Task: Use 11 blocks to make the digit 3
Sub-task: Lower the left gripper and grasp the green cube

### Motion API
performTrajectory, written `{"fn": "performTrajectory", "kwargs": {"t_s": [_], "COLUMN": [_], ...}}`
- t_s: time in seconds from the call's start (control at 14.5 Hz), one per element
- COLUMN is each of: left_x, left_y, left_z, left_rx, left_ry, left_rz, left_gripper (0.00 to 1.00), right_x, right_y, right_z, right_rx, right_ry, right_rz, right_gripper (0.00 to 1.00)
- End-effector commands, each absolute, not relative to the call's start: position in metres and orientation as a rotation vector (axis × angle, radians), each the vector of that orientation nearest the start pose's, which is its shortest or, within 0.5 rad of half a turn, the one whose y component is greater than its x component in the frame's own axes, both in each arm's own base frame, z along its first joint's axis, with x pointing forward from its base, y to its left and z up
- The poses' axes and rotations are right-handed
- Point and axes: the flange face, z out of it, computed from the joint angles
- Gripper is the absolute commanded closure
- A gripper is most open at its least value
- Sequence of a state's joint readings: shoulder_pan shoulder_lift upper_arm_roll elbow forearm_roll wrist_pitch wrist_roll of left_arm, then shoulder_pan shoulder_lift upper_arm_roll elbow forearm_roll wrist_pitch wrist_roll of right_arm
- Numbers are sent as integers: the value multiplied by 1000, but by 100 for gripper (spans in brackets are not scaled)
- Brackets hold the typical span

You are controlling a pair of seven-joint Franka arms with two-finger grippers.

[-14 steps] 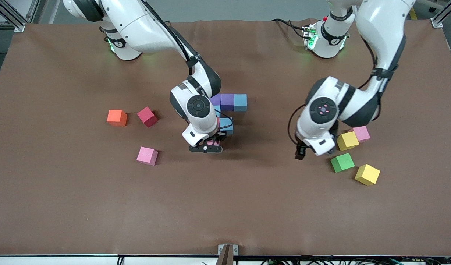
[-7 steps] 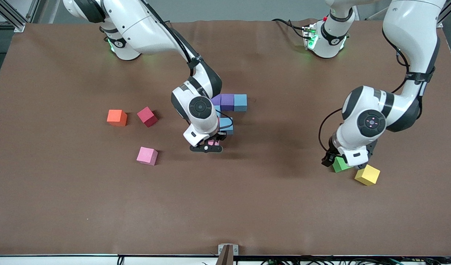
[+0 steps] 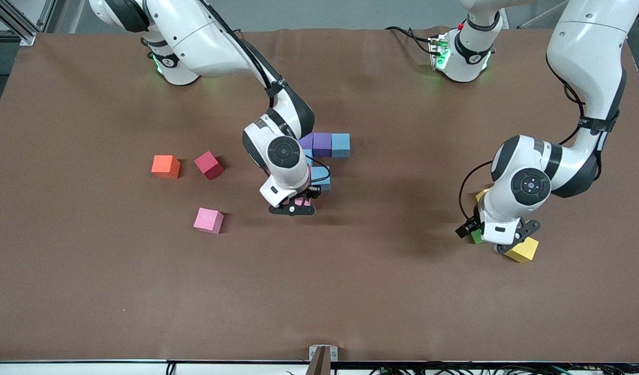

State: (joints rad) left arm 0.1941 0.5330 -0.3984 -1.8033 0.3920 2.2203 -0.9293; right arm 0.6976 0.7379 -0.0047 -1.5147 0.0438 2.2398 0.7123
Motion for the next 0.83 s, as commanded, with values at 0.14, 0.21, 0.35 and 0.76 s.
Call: {"fn": "performTrajectory", "kwargs": {"t_s": [0.14,0.21,0.35,0.76], "left_x": [649,651,654,656], "left_y": [-60,-51,-40,-32], "left_z": [253,250,242,223], "left_rx": [-2968,-2988,-3025,-3058], "left_ry": [-612,-536,-432,-415], "left_rz": [-30,-23,-42,-56], "left_gripper": [0,0,0,0], "right_x": [524,524,523,516], "right_y": [450,450,450,456], "right_z": [206,207,208,207], "right_rx": [-3134,-3134,-3130,-3131], "right_ry": [93,97,104,106], "right_rz": [149,152,154,164], "right_gripper": [100,100,100,100]}}
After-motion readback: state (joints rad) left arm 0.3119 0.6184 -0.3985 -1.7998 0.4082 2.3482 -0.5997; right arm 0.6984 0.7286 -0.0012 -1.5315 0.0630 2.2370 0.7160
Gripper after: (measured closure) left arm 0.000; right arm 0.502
